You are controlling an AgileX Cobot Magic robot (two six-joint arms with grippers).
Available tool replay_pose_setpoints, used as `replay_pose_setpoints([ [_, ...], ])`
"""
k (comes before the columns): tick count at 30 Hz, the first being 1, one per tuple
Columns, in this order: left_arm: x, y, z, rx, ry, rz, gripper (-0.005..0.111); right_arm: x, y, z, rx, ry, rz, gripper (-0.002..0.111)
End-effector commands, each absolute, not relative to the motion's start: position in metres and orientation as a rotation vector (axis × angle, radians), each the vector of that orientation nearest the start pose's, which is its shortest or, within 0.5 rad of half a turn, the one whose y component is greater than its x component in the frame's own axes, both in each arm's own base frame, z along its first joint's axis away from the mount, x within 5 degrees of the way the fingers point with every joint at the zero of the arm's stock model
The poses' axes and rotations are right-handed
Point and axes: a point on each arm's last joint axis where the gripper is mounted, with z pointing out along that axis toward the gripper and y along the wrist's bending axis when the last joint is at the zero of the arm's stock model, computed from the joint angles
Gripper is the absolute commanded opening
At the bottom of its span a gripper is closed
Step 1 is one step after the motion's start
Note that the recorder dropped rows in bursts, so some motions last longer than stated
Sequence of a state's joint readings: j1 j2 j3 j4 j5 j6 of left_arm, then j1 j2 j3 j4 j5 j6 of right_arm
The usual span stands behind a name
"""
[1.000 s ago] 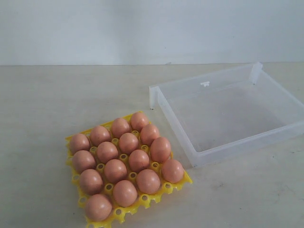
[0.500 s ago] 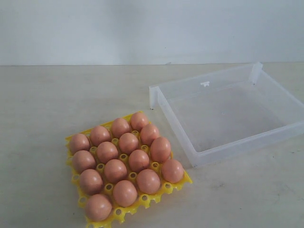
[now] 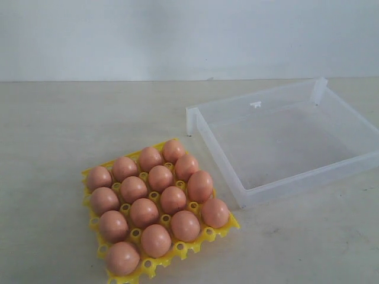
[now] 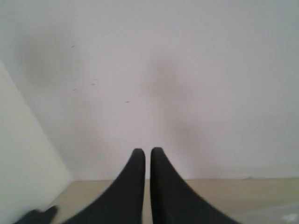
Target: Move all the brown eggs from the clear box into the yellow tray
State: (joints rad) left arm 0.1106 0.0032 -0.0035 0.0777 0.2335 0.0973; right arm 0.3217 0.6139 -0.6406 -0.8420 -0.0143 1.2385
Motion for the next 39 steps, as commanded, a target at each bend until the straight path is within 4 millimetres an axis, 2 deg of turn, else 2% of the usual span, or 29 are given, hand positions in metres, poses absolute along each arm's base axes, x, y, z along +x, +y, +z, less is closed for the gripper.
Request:
replay_pose_setpoints([
  [1,0.055,0.007,0.192,0.04,1.719,0.218,0.004,0.123,0.062,0.347,-0.005,1.475,0.886,0.0],
  [4,0.055,0.007,0.192,0.04,1.719,0.218,0.004,0.124,0.068,0.328,-0.104,1.517,0.872,0.0],
  [6,0.055,0.007,0.192,0.04,1.719,0.218,0.004,0.125,0.067,0.327,-0.175,1.532,0.77,0.0],
  [9,0.055,0.007,0.192,0.04,1.719,0.218,0.004,0.128,0.062,0.335,-0.333,1.5,0.5,0.0],
  [11,0.055,0.007,0.192,0.04,1.719,0.218,0.004,0.131,0.056,0.345,-0.493,1.451,0.2,0.0],
  [13,0.055,0.007,0.192,0.04,1.719,0.218,0.004,0.135,0.044,0.353,-0.644,1.424,-0.176,0.0],
  [15,0.055,0.007,0.192,0.04,1.719,0.218,0.004,0.142,0.024,0.35,-0.755,1.501,-0.597,0.0],
  [18,0.055,0.007,0.192,0.04,1.719,0.218,0.004,0.147,-0.015,0.332,-0.792,1.817,-1.152,0.0],
  [19,0.055,0.007,0.192,0.04,1.719,0.218,0.004,0.147,-0.024,0.328,-0.754,1.919,-1.271,0.0],
  [20,0.055,0.007,0.192,0.04,1.719,0.218,0.004,0.144,-0.036,0.318,-0.579,2.123,-1.428,0.0],
  [21,0.055,0.007,0.192,0.04,1.719,0.218,0.004,0.145,-0.036,0.314,-0.538,2.173,-1.42,0.0],
  [23,0.055,0.007,0.192,0.04,1.719,0.218,0.004,0.144,-0.023,0.297,-0.57,2.373,-1.078,0.0],
  [24,0.055,0.007,0.192,0.04,1.719,0.218,0.004,0.136,-0.004,0.282,-0.692,2.554,-0.727,0.0],
  [25,0.055,0.007,0.192,0.04,1.719,0.218,0.004,0.133,0.004,0.277,-0.723,2.6,-0.578,0.0],
  [26,0.055,0.007,0.192,0.04,1.719,0.218,0.004,0.128,0.028,0.271,-0.737,2.637,-0.183,0.0],
  [27,0.055,0.007,0.192,0.04,1.719,0.218,0.004,0.128,0.037,0.271,-0.735,2.619,-0.047,0.0],
  [28,0.055,0.007,0.192,0.04,1.719,0.218,0.004,0.13,0.055,0.276,-0.693,2.533,0.212,0.0],
  [29,0.055,0.007,0.192,0.04,1.719,0.218,0.004,0.137,0.06,0.281,-0.631,2.442,0.271,0.0],
  [31,0.055,0.007,0.192,0.04,1.719,0.218,0.004,0.15,0.059,0.292,-0.535,2.272,0.225,0.0],
  [34,0.055,0.007,0.192,0.04,1.719,0.218,0.004,0.157,0.054,0.329,-0.455,1.864,0.142,0.0],
  [35,0.055,0.007,0.192,0.04,1.719,0.218,0.004,0.15,0.051,0.349,-0.405,1.684,0.142,0.0],
  [37,0.055,0.007,0.192,0.04,1.719,0.218,0.004,0.127,0.042,0.376,-0.342,1.462,0.147,0.0],
  [39,0.055,0.007,0.192,0.04,1.719,0.218,0.004,0.108,0.036,0.381,-0.331,1.434,0.162,0.0],
])
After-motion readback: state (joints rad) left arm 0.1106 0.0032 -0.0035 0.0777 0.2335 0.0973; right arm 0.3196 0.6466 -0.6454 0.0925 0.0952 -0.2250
